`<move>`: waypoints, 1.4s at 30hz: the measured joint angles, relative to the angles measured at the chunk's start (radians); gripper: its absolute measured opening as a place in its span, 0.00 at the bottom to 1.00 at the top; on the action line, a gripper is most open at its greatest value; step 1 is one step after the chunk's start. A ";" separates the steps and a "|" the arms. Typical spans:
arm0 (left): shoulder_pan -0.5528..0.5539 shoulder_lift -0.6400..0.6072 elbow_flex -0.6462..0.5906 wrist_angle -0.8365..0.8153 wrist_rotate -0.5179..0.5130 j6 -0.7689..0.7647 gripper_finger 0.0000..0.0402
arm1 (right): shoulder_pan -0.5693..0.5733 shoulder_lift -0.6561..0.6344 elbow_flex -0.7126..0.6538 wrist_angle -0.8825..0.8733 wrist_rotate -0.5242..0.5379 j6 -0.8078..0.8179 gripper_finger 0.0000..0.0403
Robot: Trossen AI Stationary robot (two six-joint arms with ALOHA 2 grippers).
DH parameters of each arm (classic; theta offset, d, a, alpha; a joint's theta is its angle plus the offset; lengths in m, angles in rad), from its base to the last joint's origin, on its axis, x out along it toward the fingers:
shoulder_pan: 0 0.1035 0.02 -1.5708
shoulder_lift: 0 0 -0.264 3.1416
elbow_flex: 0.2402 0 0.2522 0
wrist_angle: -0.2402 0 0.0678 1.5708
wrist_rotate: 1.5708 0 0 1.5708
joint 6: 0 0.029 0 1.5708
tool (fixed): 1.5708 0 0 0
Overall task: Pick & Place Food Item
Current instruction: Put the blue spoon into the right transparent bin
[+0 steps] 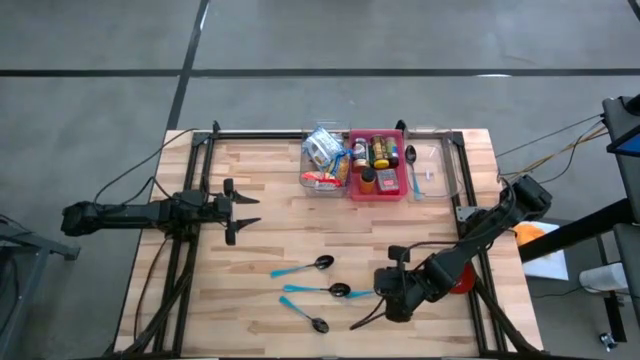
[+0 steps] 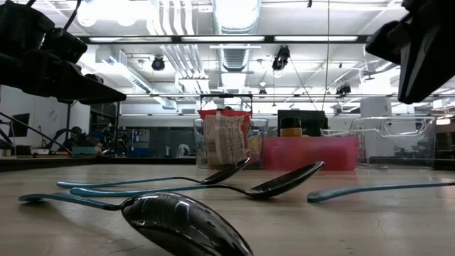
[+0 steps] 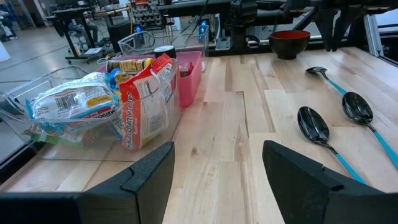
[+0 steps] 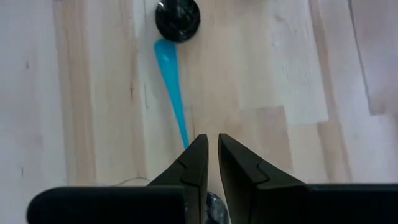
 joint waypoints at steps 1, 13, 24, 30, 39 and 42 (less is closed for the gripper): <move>0.000 0.000 0.000 0.000 0.000 0.000 0.61 | 0.000 0.000 -0.009 0.006 0.000 0.026 0.08; 0.000 0.000 0.000 0.000 0.000 -0.001 0.61 | 0.001 0.000 -0.101 0.111 -0.109 0.216 0.08; 0.000 0.000 0.000 0.000 0.000 -0.003 0.61 | 0.001 0.000 -0.112 0.119 -0.106 0.284 0.16; 0.000 0.000 0.000 0.000 0.000 -0.003 0.61 | 0.000 0.000 -0.118 0.170 -0.099 0.055 0.36; 0.000 0.000 0.000 0.000 0.000 -0.003 0.61 | 0.000 0.000 -0.153 0.169 -0.106 -0.001 0.48; 0.000 0.000 0.000 0.000 0.000 -0.003 0.61 | 0.000 0.000 -0.162 0.170 -0.124 -0.001 0.48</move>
